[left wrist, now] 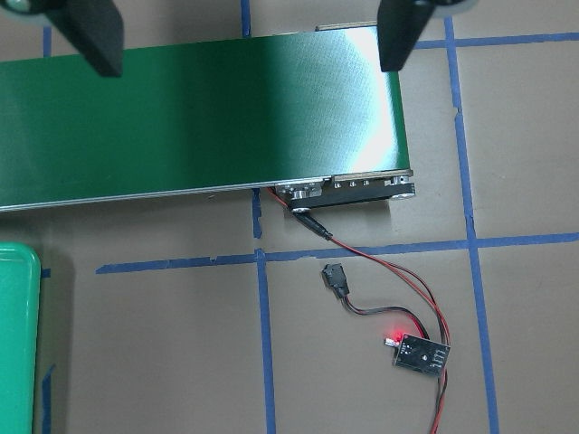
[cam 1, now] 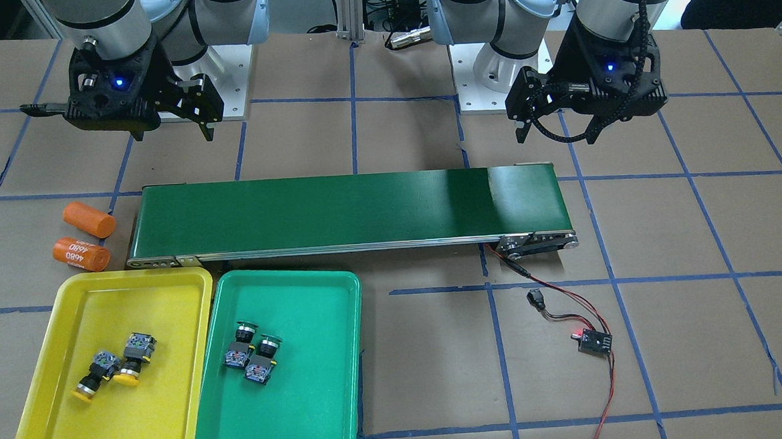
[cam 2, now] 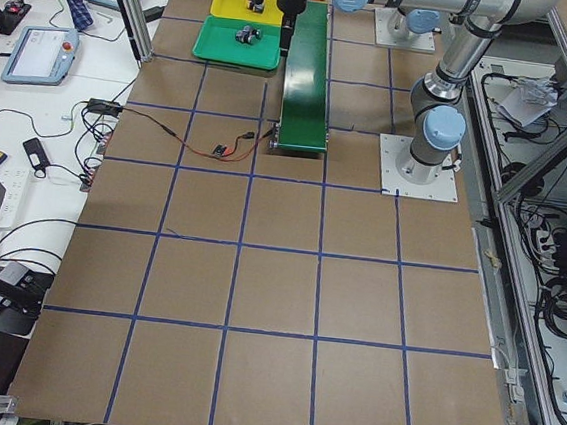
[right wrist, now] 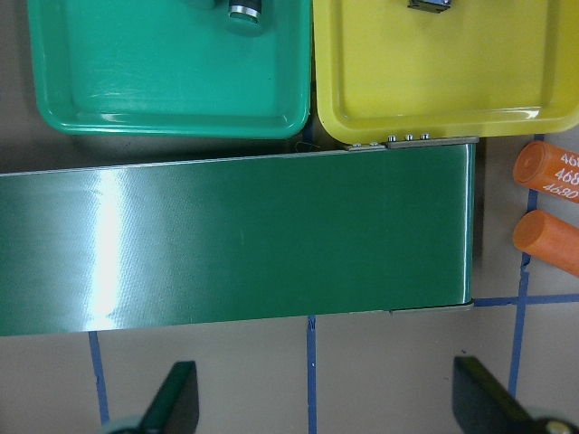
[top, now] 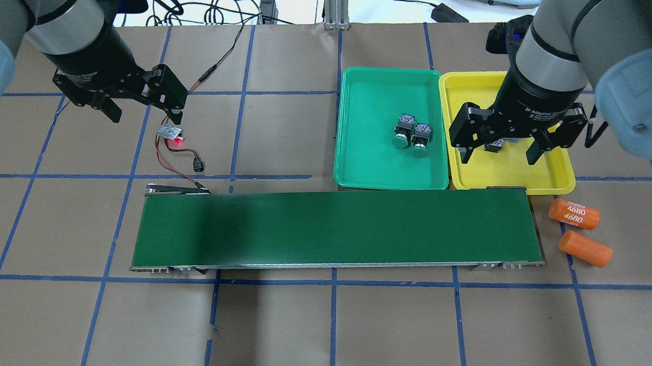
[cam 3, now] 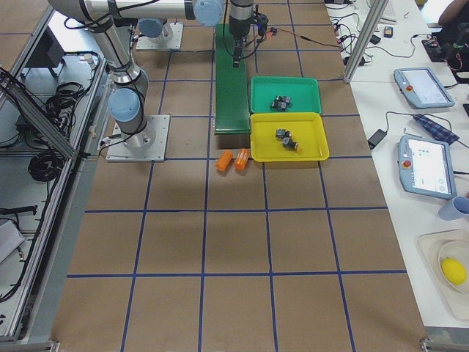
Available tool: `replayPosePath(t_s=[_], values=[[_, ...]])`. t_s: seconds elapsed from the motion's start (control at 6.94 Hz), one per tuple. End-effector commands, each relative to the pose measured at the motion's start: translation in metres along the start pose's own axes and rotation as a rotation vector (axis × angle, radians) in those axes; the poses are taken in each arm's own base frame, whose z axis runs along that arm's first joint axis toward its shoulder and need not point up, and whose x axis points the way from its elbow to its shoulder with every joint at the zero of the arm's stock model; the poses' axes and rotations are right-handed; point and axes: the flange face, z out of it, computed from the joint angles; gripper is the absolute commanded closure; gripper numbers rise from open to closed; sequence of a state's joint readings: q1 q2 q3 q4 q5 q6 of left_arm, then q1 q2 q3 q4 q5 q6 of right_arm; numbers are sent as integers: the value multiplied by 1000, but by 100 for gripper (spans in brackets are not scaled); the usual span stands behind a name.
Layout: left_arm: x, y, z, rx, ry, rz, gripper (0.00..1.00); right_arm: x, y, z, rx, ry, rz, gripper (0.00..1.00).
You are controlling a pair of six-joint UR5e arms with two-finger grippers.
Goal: Sort buttons by color to trays
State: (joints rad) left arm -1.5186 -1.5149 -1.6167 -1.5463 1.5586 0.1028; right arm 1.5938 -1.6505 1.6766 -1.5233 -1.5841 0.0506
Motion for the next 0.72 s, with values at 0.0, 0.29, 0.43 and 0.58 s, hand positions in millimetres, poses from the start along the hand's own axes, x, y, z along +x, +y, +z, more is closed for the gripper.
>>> replayPosePath(t_s=[0.0, 0.29, 0.43, 0.58], values=[[-1, -1, -1, 4, 0, -1, 0, 0, 0, 0, 0, -4, 0, 0], [-4, 8, -12, 22, -15, 3, 0, -1, -1, -1, 6, -6, 0, 0], [-4, 6, -11, 20, -10, 6, 0, -1, -1, -1, 6, -6, 2, 0], [-3, 2, -8, 16, -5, 8, 0, -1, -1, -1, 7, -6, 2, 0]])
